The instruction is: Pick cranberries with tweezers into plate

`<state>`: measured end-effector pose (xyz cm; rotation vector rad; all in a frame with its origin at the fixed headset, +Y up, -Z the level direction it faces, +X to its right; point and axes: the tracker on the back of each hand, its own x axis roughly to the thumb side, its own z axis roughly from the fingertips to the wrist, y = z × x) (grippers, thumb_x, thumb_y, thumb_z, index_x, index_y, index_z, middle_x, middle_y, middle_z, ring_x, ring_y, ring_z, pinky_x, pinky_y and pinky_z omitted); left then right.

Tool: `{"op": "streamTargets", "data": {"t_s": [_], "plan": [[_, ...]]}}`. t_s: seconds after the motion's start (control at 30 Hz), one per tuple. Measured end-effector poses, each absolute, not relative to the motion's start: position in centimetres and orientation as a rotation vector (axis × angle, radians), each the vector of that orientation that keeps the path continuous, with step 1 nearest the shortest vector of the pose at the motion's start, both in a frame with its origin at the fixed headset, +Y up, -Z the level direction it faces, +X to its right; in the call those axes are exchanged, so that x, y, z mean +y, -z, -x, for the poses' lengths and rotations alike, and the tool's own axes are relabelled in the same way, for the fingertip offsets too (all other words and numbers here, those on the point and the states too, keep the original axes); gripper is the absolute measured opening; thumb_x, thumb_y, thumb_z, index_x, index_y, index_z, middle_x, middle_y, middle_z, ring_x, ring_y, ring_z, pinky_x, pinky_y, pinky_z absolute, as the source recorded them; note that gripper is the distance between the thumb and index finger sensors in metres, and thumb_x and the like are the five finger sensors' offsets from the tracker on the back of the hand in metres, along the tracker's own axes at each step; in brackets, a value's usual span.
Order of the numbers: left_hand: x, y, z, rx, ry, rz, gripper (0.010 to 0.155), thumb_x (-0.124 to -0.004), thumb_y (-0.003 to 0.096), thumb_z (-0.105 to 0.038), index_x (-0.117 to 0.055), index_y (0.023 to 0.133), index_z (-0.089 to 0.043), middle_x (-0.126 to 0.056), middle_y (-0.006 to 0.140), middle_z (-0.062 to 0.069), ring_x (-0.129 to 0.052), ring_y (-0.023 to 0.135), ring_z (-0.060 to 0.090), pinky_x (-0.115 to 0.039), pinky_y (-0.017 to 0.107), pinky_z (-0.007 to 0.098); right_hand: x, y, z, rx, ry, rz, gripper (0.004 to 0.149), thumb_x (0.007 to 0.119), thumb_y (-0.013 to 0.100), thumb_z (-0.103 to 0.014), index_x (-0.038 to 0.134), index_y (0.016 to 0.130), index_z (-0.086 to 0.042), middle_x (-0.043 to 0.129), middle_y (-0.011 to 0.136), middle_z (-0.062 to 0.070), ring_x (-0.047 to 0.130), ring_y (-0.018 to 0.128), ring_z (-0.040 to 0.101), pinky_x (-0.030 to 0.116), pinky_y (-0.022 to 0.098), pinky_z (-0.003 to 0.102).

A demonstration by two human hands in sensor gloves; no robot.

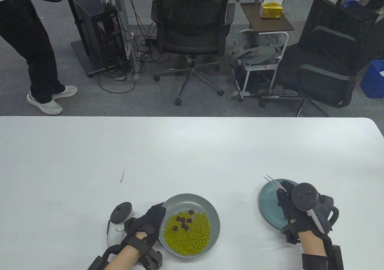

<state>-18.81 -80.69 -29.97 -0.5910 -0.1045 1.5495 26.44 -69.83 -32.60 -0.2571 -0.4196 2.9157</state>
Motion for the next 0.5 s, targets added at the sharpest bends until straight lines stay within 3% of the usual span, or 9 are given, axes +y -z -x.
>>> {"op": "streamTargets", "data": {"t_s": [0.3, 0.5], "plan": [[-80.9, 29.9, 18.6, -0.11, -1.563, 0.603, 0.059, -0.059, 0.0533, -0.05, -0.048, 0.101, -0.017, -0.085, 0.08, 0.004, -0.112, 0.036, 0.022, -0.093, 0.025, 0.039, -69.6, 28.6, -14.5, -0.586, -2.881, -0.533, 0.049, 0.075, 0.033, -0.059, 0.085, 0.076, -0.036, 0.092, 0.046, -0.018, 0.093, 0.056, 0.011, 0.054, 0.074, 0.047], [-80.9, 29.7, 18.1, -0.127, -1.548, 0.619, 0.059, -0.059, 0.0533, -0.051, -0.048, 0.101, -0.017, -0.085, 0.08, 0.004, -0.113, 0.036, 0.022, -0.093, 0.024, 0.039, -70.2, 27.4, -11.7, -0.589, -2.917, -0.742, 0.048, 0.079, 0.031, -0.059, 0.088, 0.073, -0.036, 0.093, 0.045, -0.016, 0.093, 0.056, 0.012, 0.052, 0.075, 0.047]]}}
